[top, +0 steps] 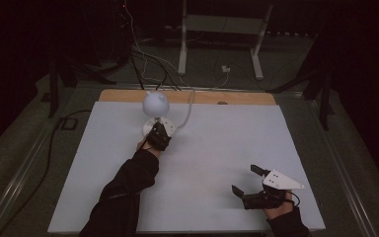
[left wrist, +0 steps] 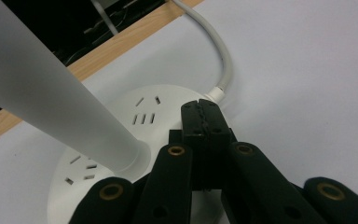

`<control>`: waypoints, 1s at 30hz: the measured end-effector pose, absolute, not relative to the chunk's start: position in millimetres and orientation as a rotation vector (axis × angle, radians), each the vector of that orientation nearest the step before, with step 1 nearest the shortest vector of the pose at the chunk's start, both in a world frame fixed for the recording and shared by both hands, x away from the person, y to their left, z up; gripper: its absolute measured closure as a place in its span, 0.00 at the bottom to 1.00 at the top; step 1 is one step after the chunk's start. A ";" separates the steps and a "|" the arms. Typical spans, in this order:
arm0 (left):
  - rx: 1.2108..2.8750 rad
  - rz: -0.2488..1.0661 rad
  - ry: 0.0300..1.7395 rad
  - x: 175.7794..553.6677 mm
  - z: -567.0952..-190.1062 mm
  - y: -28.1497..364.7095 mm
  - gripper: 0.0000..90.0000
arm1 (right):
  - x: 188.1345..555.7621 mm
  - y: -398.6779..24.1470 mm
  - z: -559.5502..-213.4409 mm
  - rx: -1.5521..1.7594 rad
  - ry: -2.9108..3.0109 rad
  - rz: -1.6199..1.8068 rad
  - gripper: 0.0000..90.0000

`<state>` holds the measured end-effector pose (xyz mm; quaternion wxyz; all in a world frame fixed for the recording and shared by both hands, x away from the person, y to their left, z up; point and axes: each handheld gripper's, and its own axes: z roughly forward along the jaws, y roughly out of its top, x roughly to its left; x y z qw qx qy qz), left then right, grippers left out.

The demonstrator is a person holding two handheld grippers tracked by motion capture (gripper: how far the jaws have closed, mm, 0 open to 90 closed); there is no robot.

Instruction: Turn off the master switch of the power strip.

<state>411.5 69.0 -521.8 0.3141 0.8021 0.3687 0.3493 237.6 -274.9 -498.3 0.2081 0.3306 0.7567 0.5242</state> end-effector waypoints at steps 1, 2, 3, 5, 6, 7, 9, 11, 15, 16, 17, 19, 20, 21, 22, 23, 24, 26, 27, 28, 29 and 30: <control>2.116 0.926 0.970 411.3 -521.9 68.6 1.00 | 237.6 -274.9 -498.3 0.921 2.107 1.458 0.00; 2.114 0.926 0.971 411.3 -522.0 68.5 1.00 | 237.8 -274.9 -498.5 0.920 2.106 1.460 0.00; 2.118 0.939 0.966 410.7 -522.4 67.7 1.00 | 237.9 -275.0 -498.6 0.922 2.107 1.459 0.00; 2.121 0.948 0.964 410.5 -522.4 66.7 1.00 | 238.0 -274.9 -498.6 0.922 2.107 1.459 0.00; 2.121 0.947 0.966 410.5 -522.4 66.6 1.00 | 237.8 -274.8 -498.5 0.921 2.107 1.459 0.00; 2.126 0.946 0.964 410.7 -522.0 66.8 1.00 | 237.8 -274.6 -498.5 0.920 2.107 1.459 0.00; 2.145 0.969 0.946 410.2 -521.8 65.1 1.00 | 238.1 -274.6 -498.8 0.922 2.109 1.457 0.00; 2.156 0.972 0.946 410.5 -521.1 64.0 1.00 | 238.2 -274.7 -498.9 0.923 2.109 1.456 0.00; 2.162 0.985 0.936 410.0 -521.4 63.5 1.00 | 238.2 -275.0 -498.9 0.924 2.109 1.456 0.00; 2.164 0.985 0.935 409.9 -521.3 63.5 1.00 | 238.2 -275.1 -499.0 0.924 2.109 1.456 0.00; 2.158 0.979 0.938 410.3 -521.3 63.7 1.00 | 238.3 -275.2 -499.1 0.925 2.108 1.457 0.00; 2.156 0.968 0.923 410.8 -521.3 65.8 1.00 | 238.4 -275.2 -499.0 0.925 2.107 1.457 0.00; 2.146 0.952 0.921 411.6 -521.1 68.0 1.00 | 238.3 -275.2 -499.0 0.925 2.108 1.456 0.00; 2.124 0.964 0.925 411.3 -519.8 69.8 1.00 | 238.3 -275.0 -499.1 0.924 2.108 1.456 0.00; 2.118 0.959 0.928 412.3 -519.9 71.3 1.00 | 238.3 -275.0 -499.1 0.924 2.110 1.456 0.00; 2.111 0.954 0.935 413.1 -519.8 72.6 1.00 | 238.4 -275.1 -499.2 0.923 2.108 1.455 0.00; 2.104 0.962 0.937 413.1 -520.0 72.8 1.00 | 238.5 -275.4 -499.2 0.923 2.106 1.459 0.00; 2.104 0.970 0.924 411.9 -519.7 71.6 1.00 | 239.0 -276.1 -499.3 0.928 2.104 1.458 0.00; 2.108 0.963 0.916 411.4 -519.1 70.4 1.00 | 239.3 -276.6 -499.5 0.929 2.104 1.457 0.00; 2.109 0.960 0.911 410.9 -518.1 69.0 1.00 | 239.5 -276.8 -499.6 0.931 2.103 1.458 0.00; 2.105 0.961 0.909 410.4 -517.0 67.6 1.00 | 239.6 -276.8 -499.8 0.932 2.104 1.458 0.00; 2.108 0.959 0.908 410.1 -515.9 66.8 1.00 | 239.6 -276.8 -499.9 0.931 2.105 1.457 0.00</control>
